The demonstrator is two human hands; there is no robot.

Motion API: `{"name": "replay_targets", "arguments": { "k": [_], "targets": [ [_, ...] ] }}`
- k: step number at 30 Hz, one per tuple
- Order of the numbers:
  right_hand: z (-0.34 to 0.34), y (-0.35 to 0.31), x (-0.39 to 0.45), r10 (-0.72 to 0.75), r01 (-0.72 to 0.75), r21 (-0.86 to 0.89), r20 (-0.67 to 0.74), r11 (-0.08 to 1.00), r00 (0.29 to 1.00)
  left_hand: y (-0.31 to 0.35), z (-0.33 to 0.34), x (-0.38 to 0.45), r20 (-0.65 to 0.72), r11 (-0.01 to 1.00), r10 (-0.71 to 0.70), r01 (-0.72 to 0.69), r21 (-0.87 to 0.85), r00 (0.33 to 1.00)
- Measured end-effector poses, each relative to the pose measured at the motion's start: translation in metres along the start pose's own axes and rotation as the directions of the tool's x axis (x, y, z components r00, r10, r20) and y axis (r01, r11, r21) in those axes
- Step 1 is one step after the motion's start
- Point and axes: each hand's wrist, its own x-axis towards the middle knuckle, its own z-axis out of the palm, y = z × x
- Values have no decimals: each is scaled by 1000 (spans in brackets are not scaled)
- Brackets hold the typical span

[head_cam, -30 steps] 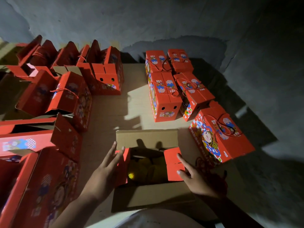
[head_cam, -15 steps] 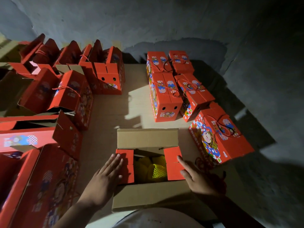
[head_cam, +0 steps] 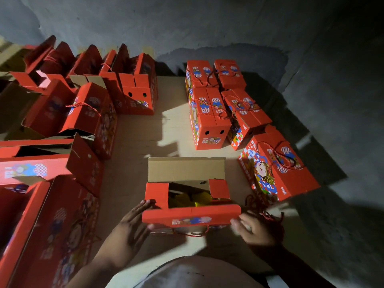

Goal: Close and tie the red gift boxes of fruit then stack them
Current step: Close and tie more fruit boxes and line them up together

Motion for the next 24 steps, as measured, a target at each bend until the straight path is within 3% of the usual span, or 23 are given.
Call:
{"name": "replay_targets", "arguments": {
  "k": [4,6,10,13,18,24],
  "targets": [
    [4,-11,21,201,-212,338,67,917,977,3,1,12,-137,990,-139,140,-2,981],
    [4,-19,29,261,-254,390,36,885,965,7,2,20,-147,983,-177,183,29,973],
    [2,-31,39,113,-111,248,7,962,994,16,3,31,-68,958,-14,33,286,998],
    [2,-29,42,-46,43,59,41,997,998,15,4,31,16,919,-20,12,394,1000],
    [9,-22,36,-125,131,-21,196,991,973,11,9,27,138,888,-54,-16,460,989],
    [12,-17,35,-159,166,-52,124,985,980,11,12,27,113,892,-26,-28,452,993]
  ]
}}
